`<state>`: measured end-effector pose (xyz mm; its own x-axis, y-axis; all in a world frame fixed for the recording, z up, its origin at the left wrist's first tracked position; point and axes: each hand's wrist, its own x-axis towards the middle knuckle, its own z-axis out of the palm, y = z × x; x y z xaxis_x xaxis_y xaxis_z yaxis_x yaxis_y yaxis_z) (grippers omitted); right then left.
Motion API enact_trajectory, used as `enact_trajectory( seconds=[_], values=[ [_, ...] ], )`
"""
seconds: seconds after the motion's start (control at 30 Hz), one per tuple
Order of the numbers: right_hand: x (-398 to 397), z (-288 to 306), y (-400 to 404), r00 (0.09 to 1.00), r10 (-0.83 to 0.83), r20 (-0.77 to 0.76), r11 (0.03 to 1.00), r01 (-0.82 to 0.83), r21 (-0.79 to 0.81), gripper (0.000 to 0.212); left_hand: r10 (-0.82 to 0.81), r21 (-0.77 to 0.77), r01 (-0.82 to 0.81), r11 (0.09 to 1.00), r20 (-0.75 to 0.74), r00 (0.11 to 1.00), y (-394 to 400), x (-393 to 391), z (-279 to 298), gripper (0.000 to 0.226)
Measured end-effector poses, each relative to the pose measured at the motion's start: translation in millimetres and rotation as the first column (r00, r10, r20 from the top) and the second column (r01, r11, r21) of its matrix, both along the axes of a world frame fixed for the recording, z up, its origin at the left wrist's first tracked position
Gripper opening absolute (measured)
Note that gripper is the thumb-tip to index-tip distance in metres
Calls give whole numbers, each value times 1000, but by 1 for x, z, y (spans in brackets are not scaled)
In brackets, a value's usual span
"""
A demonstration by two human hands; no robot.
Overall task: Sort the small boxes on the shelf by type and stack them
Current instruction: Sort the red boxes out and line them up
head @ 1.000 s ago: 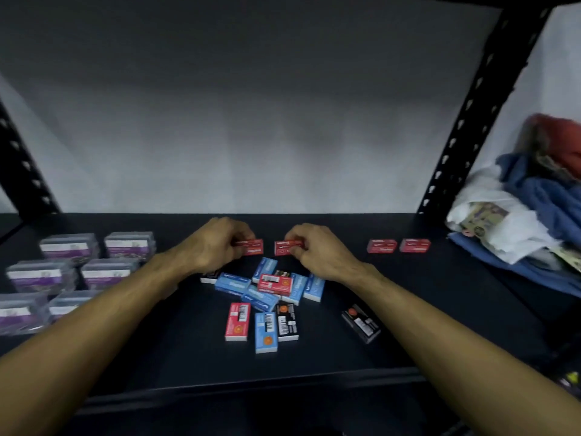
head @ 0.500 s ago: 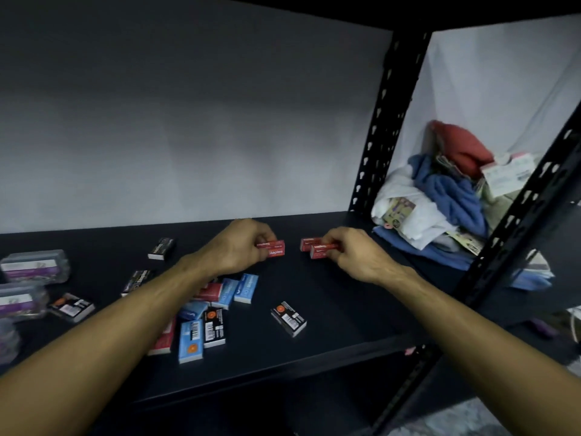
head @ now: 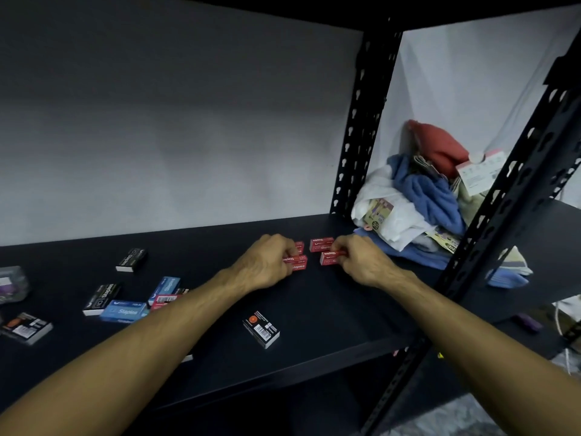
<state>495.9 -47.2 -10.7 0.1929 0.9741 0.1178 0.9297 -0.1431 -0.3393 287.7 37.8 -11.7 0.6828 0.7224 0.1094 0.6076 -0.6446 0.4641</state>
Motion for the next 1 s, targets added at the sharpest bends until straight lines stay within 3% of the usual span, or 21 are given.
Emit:
enact_trajectory(
  seconds=[0.47,0.67,0.83,1.0],
  values=[
    [-2,-7,3,997,49,-64,998,-46,40,22,25,-33,-25,999,-2,1000,-5,7,-4,32],
    [0,-11,3,993,41,-115,998,-35,50,39,-12,-11,12,1000,15,1000,-9,-1,-2,36],
    [-8,-4,-4,1000,5,2,989,-5,147,39,-37,24,36,999,71,997,-10,-22,3,47],
    [-33,7,-7,998,50,30,969,-55,242,31,-22,74,16,997,89,996,-11,-69,17,43]
  ],
)
